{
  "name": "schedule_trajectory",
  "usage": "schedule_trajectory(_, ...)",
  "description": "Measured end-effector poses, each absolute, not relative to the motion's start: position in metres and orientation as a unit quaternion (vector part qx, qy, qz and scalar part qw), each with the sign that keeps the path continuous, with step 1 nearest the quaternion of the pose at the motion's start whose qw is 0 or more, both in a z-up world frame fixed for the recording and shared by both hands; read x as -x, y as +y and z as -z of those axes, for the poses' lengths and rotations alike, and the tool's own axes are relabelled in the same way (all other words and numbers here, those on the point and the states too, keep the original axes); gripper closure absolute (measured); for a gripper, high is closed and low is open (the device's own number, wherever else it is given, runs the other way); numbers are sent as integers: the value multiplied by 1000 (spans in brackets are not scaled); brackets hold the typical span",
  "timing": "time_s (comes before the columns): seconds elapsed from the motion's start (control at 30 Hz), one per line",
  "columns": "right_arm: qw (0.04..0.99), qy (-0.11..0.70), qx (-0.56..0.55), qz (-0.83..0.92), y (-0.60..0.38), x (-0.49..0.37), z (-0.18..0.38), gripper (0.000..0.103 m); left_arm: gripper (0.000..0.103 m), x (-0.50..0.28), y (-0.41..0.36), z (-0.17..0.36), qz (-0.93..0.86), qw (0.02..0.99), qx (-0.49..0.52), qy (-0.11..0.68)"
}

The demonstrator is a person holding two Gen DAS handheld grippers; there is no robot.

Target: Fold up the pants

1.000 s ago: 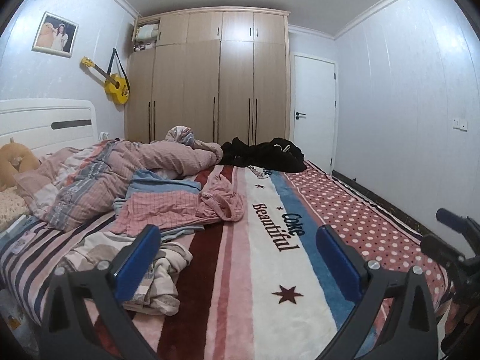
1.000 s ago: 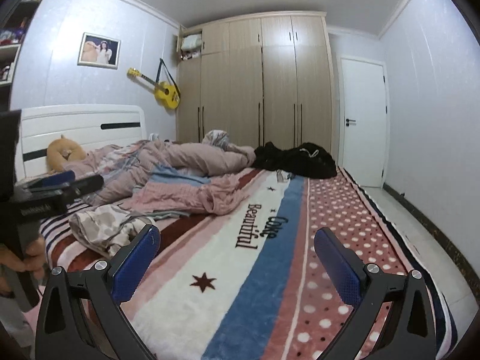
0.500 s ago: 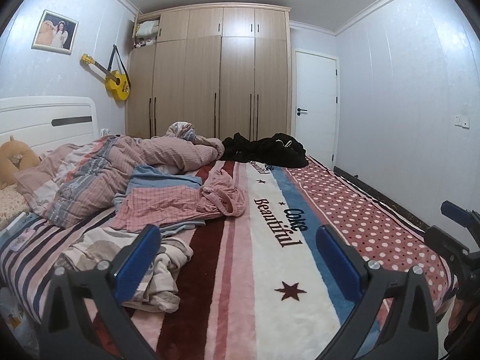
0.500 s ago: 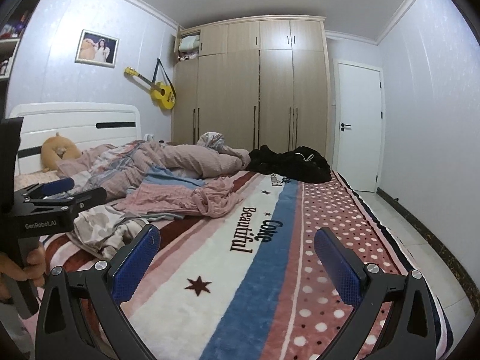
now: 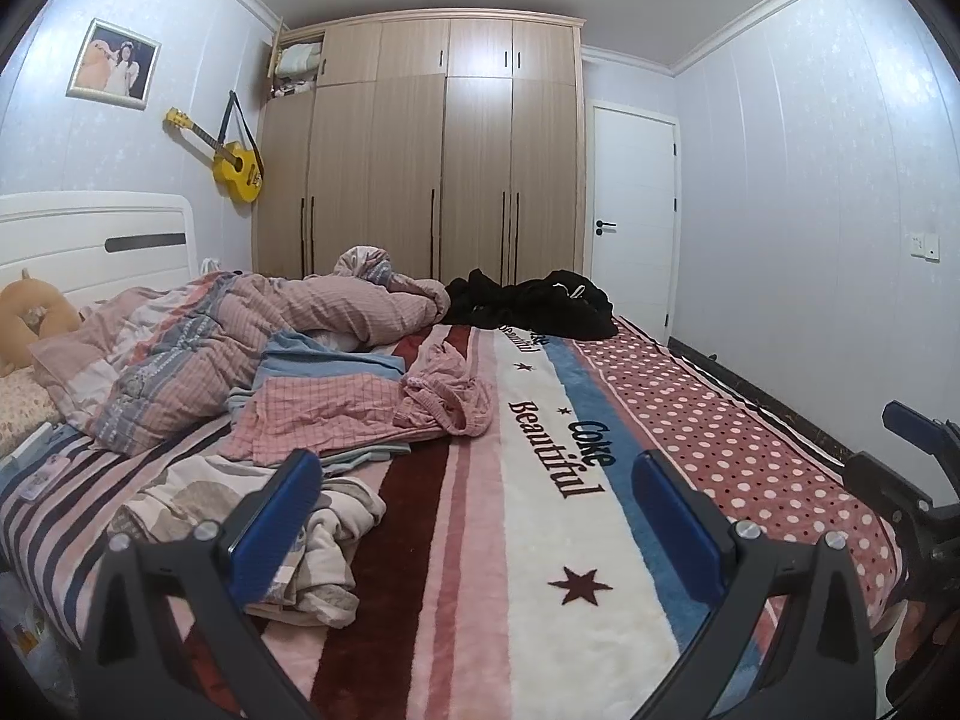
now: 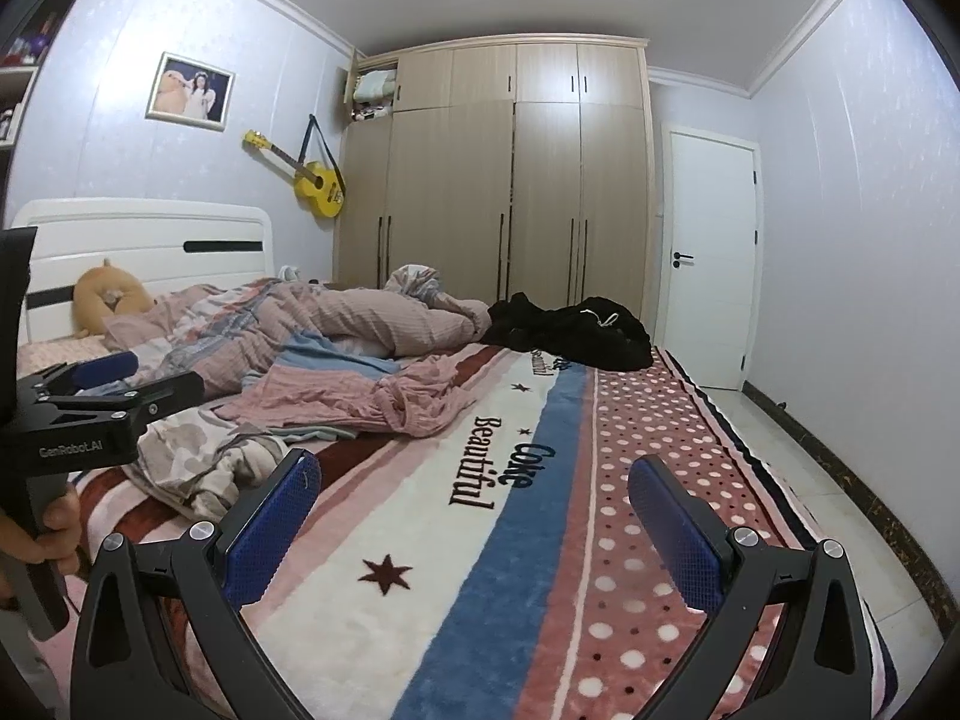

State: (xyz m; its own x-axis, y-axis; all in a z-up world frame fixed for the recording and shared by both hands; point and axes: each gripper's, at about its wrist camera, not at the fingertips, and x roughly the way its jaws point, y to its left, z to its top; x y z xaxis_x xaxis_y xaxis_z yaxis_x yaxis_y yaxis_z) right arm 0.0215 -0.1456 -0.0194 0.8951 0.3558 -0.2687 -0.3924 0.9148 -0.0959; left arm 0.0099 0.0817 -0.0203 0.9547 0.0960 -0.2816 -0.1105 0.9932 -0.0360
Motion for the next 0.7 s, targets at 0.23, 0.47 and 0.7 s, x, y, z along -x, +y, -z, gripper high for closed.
schedule_trajectory(0.23, 971, 124, 74, -192, -146, -22, 20, 0, 1, -10, 82, 21, -53, 988, 26, 143)
schedule_trajectory(0.47, 971, 123, 74, -193, -147, -22, 19, 0, 1, -11, 82, 23, -57, 988, 29, 143)
schedule_trajectory(0.7, 971, 124, 74, -192, -147, -22, 20, 0, 1, -11, 80, 26, -65, 987, 27, 146)
